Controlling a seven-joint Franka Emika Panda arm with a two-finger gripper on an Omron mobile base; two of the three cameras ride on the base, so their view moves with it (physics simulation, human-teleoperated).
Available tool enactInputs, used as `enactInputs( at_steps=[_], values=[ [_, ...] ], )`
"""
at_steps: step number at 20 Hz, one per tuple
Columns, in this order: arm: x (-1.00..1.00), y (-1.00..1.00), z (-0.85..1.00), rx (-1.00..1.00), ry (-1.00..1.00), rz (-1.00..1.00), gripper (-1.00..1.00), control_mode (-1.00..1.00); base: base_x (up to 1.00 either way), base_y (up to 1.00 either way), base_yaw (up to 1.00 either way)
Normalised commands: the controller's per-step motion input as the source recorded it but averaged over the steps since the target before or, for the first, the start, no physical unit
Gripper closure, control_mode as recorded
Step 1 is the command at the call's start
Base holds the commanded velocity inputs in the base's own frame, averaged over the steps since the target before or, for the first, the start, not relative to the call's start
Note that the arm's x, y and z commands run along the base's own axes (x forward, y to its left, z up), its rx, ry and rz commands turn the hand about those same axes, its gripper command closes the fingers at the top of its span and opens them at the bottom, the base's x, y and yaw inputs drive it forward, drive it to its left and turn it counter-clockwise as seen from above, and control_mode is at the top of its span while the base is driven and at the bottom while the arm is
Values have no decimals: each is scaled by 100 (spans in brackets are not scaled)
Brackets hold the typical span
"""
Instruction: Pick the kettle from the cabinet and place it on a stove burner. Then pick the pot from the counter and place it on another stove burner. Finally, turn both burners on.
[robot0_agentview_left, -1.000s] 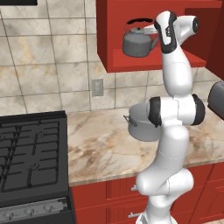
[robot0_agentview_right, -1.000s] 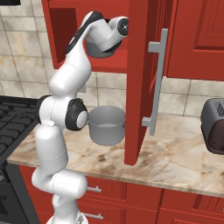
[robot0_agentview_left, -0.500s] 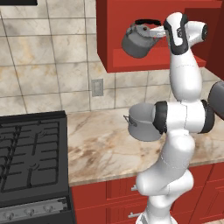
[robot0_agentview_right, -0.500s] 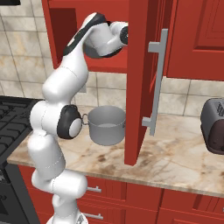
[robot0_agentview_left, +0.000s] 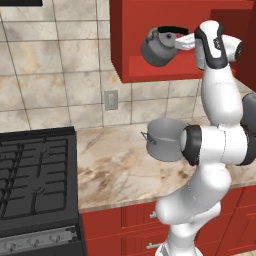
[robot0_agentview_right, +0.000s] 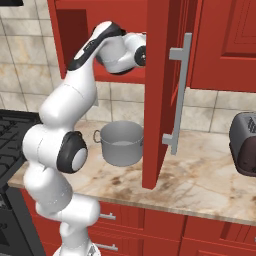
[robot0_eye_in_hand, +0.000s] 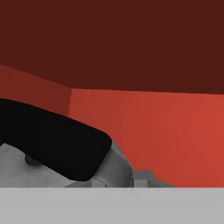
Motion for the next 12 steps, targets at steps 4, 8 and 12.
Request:
enactInputs(
  at_steps=[4,8,12],
  values=[
    [-34,4,0,0,-1,0,100,-100,0,0,0],
    [-44,0,0,0,0,0,100,-100,0,0,0],
    [-45,0,0,0,0,0,100,-100,0,0,0]
  ],
)
